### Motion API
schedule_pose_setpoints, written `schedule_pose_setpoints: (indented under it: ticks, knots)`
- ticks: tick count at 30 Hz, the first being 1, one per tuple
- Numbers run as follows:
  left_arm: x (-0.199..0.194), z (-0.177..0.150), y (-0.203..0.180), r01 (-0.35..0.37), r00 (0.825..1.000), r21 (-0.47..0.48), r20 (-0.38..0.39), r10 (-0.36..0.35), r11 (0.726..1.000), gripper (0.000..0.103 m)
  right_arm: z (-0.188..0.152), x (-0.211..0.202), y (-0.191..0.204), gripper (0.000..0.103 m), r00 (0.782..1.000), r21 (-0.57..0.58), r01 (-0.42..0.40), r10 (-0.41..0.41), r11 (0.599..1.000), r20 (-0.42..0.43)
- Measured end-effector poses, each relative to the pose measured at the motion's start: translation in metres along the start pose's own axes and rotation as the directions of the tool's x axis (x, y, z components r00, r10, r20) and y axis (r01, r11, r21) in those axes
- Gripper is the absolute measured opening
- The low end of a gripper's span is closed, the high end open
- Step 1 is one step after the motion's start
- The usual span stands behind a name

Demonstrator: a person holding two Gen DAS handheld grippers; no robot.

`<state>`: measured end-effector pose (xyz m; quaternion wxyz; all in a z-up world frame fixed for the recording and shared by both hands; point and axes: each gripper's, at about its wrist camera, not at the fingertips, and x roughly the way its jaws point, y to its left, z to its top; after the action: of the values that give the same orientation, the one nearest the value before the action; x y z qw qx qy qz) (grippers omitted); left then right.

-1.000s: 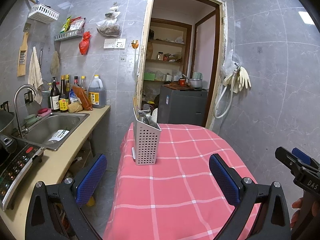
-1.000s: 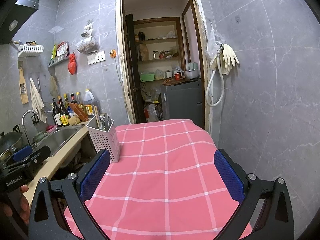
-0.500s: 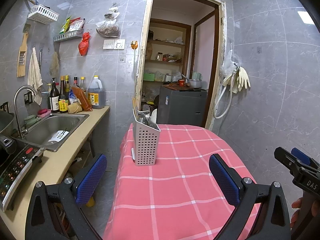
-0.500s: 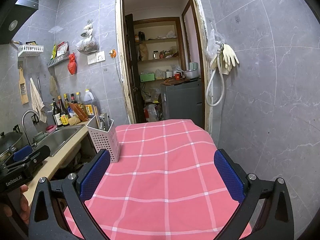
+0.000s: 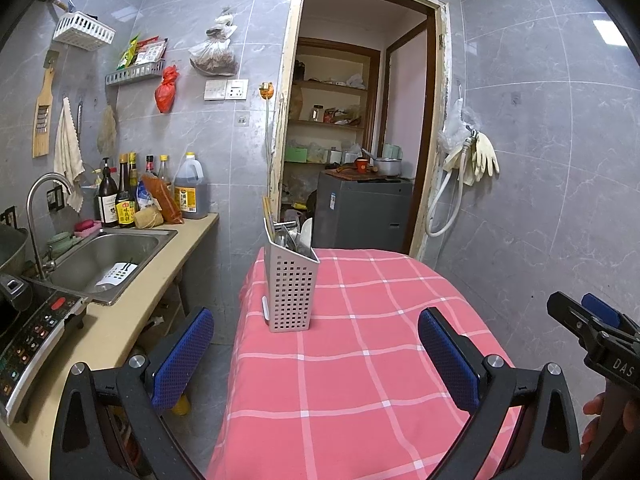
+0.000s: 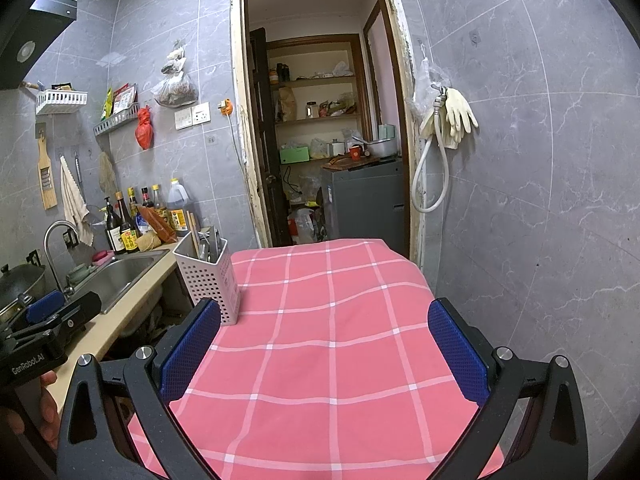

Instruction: Organize utensils

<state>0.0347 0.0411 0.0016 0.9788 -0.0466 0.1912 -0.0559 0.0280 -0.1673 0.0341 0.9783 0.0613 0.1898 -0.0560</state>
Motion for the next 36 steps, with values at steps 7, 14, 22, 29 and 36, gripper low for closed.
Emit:
schedule_pose_setpoints:
  ticks: [7,14,22,29,36]
  knots:
    - [0.0002,-0.0002,0.0006,0.002,1.000,0.001,0.001,-0.002,1.000,0.103,0.0008,-0.0025,0.0000,0.102,1.000,0.002,0.002,-0.002,1.000,0.002]
    - [0.0004,-0.0002,0.0009,0.002,1.000,0.001,0.002,-0.002,1.000,0.103,-0.0002,-0.0024,0.0001,0.102,1.000,0.003,0.002,-0.002,1.000,0.002]
    - [0.0002,-0.0001,0.0011,0.001,1.000,0.001,0.002,-0.001,1.000,0.103,0.0007,-0.0038,0.0008,0.102,1.000,0.004,0.001,-0.001,1.000,0.002]
    - [0.0005,-0.0003,0.0013,0.002,1.000,0.001,0.002,-0.002,1.000,0.103,0.0001,-0.0039,0.0014,0.102,1.000,0.004,0.002,-0.002,1.000,0.002]
    - [0.0004,-0.0006,0.0010,0.003,1.000,0.001,0.002,-0.003,1.000,0.103,0.0002,-0.0051,0.0018,0.102,1.000,0.005,0.001,-0.001,1.000,0.002]
